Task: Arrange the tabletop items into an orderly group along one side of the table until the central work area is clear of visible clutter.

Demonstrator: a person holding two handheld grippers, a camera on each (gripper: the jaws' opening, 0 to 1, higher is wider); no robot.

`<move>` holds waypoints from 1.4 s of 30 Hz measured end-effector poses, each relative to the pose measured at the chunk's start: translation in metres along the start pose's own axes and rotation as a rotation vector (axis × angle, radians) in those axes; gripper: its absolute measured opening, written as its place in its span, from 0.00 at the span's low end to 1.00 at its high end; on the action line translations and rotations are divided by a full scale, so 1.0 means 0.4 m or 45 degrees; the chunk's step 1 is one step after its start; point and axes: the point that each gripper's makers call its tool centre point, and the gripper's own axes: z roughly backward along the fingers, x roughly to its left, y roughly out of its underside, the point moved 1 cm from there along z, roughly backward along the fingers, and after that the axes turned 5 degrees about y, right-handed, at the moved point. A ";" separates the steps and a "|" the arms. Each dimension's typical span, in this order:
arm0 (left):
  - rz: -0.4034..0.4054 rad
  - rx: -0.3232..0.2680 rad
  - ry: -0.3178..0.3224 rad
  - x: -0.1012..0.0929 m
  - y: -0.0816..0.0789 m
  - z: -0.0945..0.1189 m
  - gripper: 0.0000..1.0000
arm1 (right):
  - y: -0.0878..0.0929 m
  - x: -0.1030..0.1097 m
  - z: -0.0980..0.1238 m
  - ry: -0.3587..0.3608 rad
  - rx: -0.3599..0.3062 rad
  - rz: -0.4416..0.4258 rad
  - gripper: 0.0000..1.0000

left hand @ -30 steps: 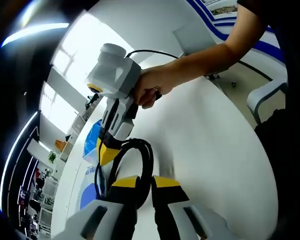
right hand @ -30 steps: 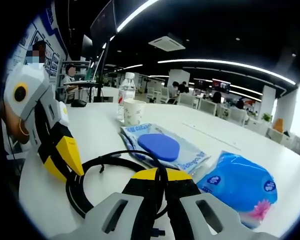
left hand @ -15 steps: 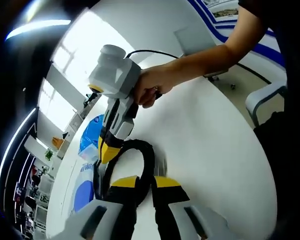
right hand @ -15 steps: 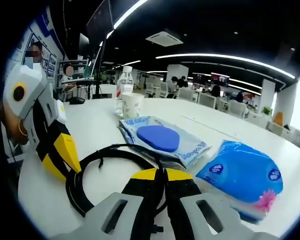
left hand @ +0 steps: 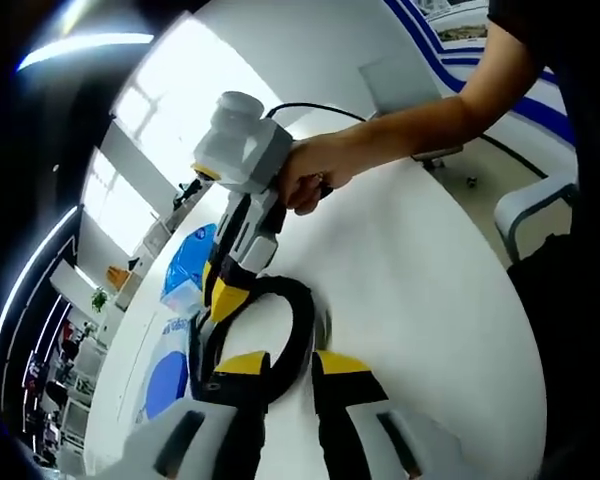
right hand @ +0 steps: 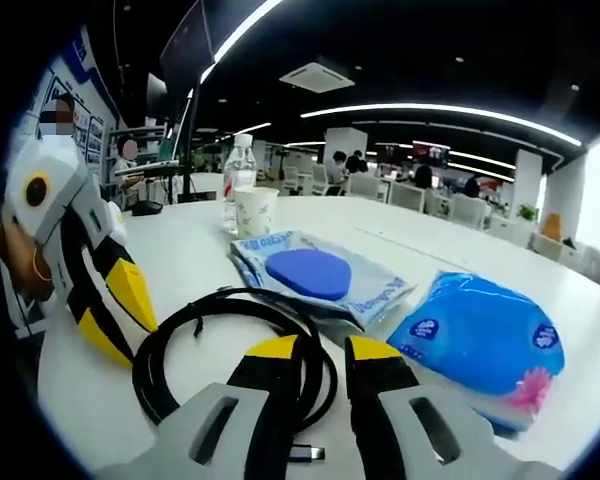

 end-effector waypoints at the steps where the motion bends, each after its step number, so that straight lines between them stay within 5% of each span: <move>1: 0.005 0.003 -0.005 0.002 0.002 0.000 0.16 | -0.001 0.001 0.000 0.000 -0.003 -0.001 0.16; 23: 0.146 -0.066 -0.057 0.015 0.006 0.041 0.16 | -0.021 0.012 0.032 0.033 -0.047 -0.012 0.17; 32: 0.293 -0.123 -0.171 0.054 0.024 0.084 0.18 | -0.033 0.035 0.057 0.023 -0.076 -0.021 0.21; 42: 0.288 -0.114 -0.170 0.037 0.039 0.089 0.22 | -0.032 0.048 0.070 0.022 -0.082 0.007 0.26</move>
